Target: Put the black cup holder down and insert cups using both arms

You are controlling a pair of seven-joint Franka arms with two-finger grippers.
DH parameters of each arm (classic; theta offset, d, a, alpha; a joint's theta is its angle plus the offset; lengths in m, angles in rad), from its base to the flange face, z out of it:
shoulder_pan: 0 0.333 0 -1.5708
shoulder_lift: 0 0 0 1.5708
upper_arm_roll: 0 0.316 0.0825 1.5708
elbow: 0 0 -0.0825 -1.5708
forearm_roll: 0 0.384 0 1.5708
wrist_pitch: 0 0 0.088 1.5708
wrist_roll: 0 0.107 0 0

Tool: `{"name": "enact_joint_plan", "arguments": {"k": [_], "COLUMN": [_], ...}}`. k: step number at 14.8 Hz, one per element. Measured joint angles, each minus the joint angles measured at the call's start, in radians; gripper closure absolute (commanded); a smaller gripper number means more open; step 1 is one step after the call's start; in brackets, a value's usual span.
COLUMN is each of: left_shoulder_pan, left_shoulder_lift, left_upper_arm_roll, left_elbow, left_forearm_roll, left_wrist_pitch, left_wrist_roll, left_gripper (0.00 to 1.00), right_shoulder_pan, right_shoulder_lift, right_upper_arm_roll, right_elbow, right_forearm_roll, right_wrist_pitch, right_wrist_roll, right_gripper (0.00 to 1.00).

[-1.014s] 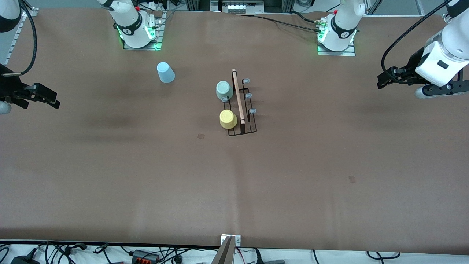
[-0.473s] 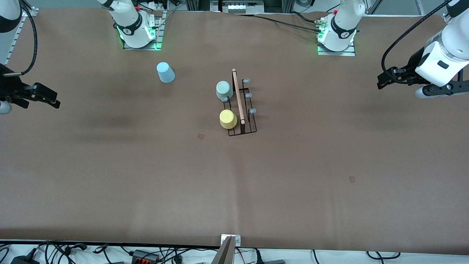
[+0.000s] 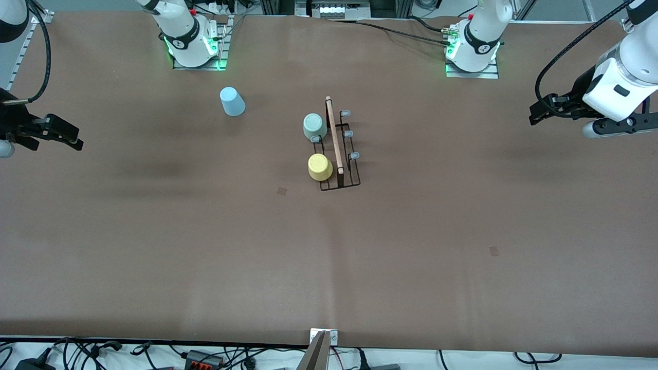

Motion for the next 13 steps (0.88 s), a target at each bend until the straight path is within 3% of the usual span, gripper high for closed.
{"name": "enact_joint_plan", "arguments": {"k": [13], "left_shoulder_pan": [0.0], "left_shoulder_lift": [0.001], "left_upper_arm_roll": [0.0], "left_elbow": [0.001], "left_forearm_roll": [0.0], "left_wrist_pitch": [0.0], "left_wrist_roll": [0.0], "left_gripper": [0.0], "right_shoulder_pan": [0.0], "right_shoulder_lift": [0.0], "right_upper_arm_roll": [-0.001], "right_elbow": [0.0], "right_forearm_roll": [0.0], "right_wrist_pitch": [-0.021], "right_wrist_roll": [0.0], "right_gripper": [0.0]}}
